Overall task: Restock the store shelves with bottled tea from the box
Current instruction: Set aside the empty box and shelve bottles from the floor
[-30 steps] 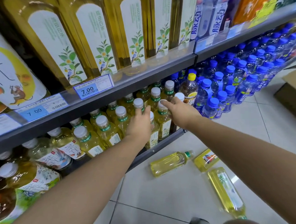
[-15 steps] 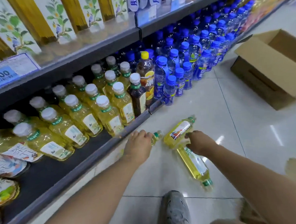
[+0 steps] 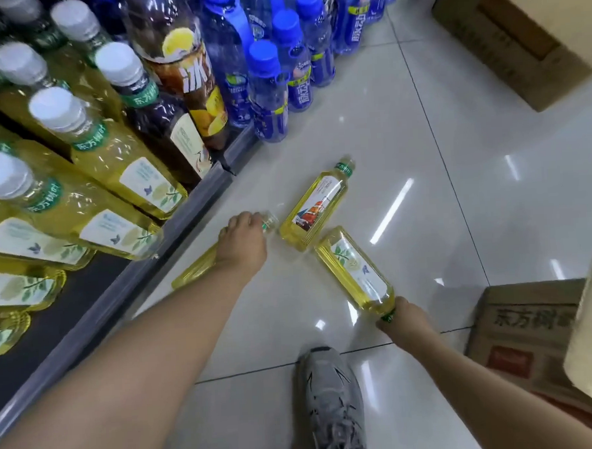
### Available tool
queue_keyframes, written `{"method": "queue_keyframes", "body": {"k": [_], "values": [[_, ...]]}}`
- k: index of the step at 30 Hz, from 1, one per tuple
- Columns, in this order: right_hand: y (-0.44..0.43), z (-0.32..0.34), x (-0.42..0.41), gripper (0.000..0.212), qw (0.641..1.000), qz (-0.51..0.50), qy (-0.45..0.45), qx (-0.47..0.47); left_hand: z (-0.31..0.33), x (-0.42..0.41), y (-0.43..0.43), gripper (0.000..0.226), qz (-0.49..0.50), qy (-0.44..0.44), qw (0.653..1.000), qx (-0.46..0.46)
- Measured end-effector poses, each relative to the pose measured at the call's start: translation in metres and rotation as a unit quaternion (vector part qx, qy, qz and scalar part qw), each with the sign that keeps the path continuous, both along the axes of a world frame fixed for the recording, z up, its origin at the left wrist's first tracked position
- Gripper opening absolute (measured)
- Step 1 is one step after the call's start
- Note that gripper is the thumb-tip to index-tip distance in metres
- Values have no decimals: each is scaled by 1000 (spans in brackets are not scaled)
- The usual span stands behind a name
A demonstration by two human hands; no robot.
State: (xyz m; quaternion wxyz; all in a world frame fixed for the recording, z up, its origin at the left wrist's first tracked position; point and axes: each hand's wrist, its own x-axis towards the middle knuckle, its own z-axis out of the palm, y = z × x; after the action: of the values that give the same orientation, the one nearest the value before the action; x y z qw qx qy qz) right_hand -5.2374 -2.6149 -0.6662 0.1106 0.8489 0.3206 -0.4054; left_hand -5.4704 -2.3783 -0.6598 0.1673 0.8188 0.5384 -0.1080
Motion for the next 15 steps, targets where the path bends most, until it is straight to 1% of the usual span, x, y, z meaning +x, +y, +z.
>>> {"method": "queue_keyframes", "body": {"k": [4,7,11,15], "values": [[2,-13,1,47,999,-25,10,34,-21,8,16,45,28,16,999,-37],[1,-16,5,47,999,-15,27,32,-23,12,17,46,30,24,998,-44],[-1,1,12,49,999,17,33,38,-5,9,6,56,11,42,999,-32],[0,32,17,56,995,73,15,69,31,-1,-18,55,8,31,999,-23]]}}
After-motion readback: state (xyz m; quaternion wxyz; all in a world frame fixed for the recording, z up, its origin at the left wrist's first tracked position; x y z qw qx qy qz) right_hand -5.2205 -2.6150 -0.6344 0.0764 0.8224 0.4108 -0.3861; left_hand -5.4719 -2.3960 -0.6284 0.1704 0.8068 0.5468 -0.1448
